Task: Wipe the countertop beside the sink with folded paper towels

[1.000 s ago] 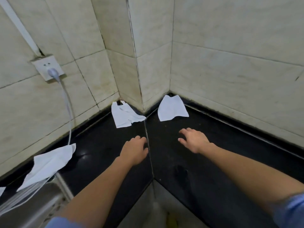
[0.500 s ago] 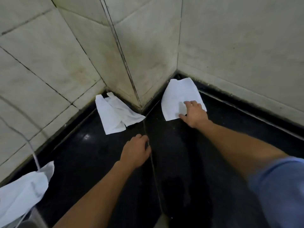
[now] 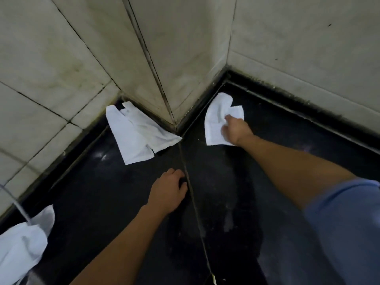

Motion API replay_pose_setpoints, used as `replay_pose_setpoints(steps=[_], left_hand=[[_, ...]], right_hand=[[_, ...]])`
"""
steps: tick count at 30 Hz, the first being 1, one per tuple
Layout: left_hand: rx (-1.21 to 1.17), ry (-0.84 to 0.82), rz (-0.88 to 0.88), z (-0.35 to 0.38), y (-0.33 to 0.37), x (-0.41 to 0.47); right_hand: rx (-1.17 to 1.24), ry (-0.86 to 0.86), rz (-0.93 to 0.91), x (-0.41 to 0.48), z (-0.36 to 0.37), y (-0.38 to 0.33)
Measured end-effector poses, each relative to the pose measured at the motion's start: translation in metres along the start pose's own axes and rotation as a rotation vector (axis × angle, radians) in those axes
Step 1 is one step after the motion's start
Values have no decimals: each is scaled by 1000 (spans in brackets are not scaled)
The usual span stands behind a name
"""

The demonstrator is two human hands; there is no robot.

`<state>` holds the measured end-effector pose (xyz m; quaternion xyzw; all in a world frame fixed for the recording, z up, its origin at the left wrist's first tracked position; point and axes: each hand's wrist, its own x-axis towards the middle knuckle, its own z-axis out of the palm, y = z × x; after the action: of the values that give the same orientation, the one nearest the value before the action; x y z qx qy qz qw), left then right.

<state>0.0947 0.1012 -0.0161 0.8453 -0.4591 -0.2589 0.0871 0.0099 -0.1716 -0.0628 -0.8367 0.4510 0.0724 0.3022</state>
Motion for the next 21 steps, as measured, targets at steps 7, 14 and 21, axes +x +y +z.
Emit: replay_pose_setpoints(steps=[7,14,21], left_hand=[[-24,-7,65,4,1,-23],[11,-41,218,48,2,-70],[139,-10,372,81,10,-93]], right_hand=[[-3,-52,-81,-117,35,4],[28,-110,-66,-253,103,20],[82,-27,-68,-282,93,28]])
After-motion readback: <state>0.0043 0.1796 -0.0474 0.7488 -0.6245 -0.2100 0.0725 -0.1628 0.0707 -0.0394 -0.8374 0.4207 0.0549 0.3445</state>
